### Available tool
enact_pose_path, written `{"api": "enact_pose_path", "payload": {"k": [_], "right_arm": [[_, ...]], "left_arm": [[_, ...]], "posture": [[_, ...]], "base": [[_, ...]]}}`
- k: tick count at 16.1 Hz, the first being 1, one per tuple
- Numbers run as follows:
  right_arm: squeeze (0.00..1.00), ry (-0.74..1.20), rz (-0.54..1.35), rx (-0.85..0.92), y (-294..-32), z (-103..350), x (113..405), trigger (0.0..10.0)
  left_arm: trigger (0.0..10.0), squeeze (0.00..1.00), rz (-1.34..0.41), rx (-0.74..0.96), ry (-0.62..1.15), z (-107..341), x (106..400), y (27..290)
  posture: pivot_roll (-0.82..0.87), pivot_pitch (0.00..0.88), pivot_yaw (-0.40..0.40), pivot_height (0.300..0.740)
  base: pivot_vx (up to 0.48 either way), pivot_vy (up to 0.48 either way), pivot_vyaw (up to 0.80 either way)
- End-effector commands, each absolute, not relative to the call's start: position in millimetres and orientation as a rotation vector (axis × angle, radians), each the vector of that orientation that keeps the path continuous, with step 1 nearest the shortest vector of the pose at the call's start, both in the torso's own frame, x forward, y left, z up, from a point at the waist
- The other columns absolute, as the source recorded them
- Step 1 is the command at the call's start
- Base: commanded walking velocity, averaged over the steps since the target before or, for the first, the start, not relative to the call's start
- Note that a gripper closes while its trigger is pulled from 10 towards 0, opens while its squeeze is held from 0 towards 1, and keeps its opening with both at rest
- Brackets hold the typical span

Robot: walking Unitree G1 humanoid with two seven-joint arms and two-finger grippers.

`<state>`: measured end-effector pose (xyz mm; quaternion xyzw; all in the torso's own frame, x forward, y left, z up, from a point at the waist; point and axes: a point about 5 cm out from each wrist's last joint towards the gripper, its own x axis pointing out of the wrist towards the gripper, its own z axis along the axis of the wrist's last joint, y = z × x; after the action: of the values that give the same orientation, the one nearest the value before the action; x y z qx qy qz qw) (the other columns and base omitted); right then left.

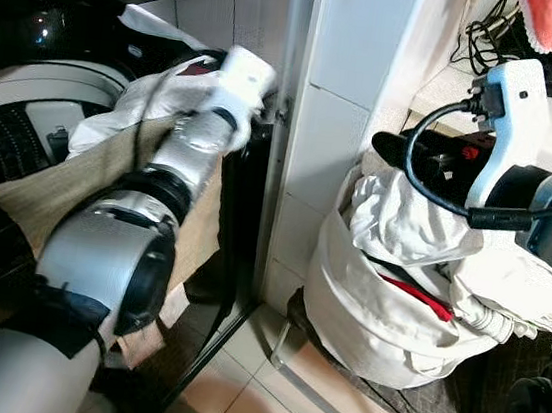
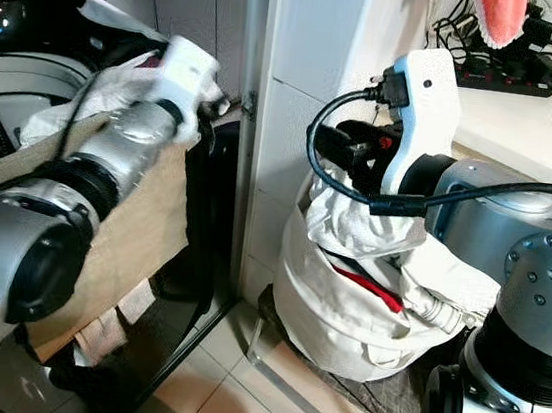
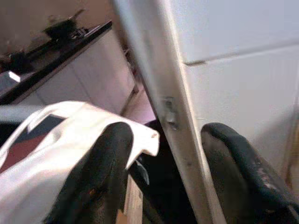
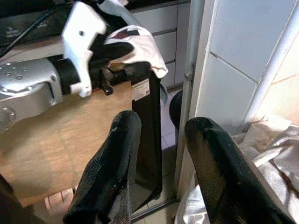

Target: Clothes washing

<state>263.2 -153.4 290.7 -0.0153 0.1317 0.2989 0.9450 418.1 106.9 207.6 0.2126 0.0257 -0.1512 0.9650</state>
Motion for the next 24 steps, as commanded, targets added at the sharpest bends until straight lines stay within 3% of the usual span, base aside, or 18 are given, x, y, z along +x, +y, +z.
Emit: {"api": "enact_pose_path", "payload": {"k": [1, 3, 7, 8, 11, 14, 24], "right_arm": [[0.0, 0.33, 0.665, -0.119, -151.4, 281.8, 251.4, 10.0], [0.0, 0.428, 0.724, -0.262, -147.5, 255.7, 233.4, 10.0], [0.0, 0.309, 0.659, -0.335, -144.7, 239.1, 225.7, 10.0], [0.0, 0.249, 0.634, -0.331, -145.5, 232.0, 223.6, 10.0], [0.0, 0.231, 0.618, -0.179, -143.5, 203.4, 212.5, 10.0], [0.0, 0.243, 0.623, -0.211, -133.7, 171.8, 198.2, 10.0], [0.0, 0.121, 0.665, -0.276, -127.1, 178.4, 200.3, 10.0]], "left_arm": [[10.0, 1.0, -0.273, 0.523, 0.058, 207.5, 419.0, 112.4], [10.0, 1.0, -0.194, 0.576, 0.042, 210.5, 420.4, 120.6], [10.0, 1.0, -0.185, 0.589, 0.013, 212.8, 420.5, 120.7], [10.0, 0.0, -0.204, 0.584, 0.014, 211.0, 419.8, 118.3], [10.0, 0.0, -0.289, 0.594, 0.047, 198.1, 416.0, 109.2], [10.0, 0.0, -0.195, 0.653, 0.024, 200.1, 417.3, 118.8], [10.0, 0.0, -0.05, 1.006, 0.085, 195.3, 417.5, 152.2]], "posture": [[-0.36, 0.0, 0.002, 0.74], [-0.37, 0.0, 0.005, 0.74], [-0.37, 0.0, 0.01, 0.74], [-0.37, 0.0, 0.011, 0.74], [-0.37, 0.0, 0.02, 0.74], [-0.37, 0.0, 0.025, 0.74], [-0.38, 0.0, 0.029, 0.74]], "base": [[0.0, 0.0, 0.0], [0.0, 0.0, 0.0], [0.0, 0.0, 0.0], [0.0, 0.0, 0.0], [0.0, 0.0, 0.0], [0.0, 0.0, 0.0], [0.0, 0.0, 0.0]]}}
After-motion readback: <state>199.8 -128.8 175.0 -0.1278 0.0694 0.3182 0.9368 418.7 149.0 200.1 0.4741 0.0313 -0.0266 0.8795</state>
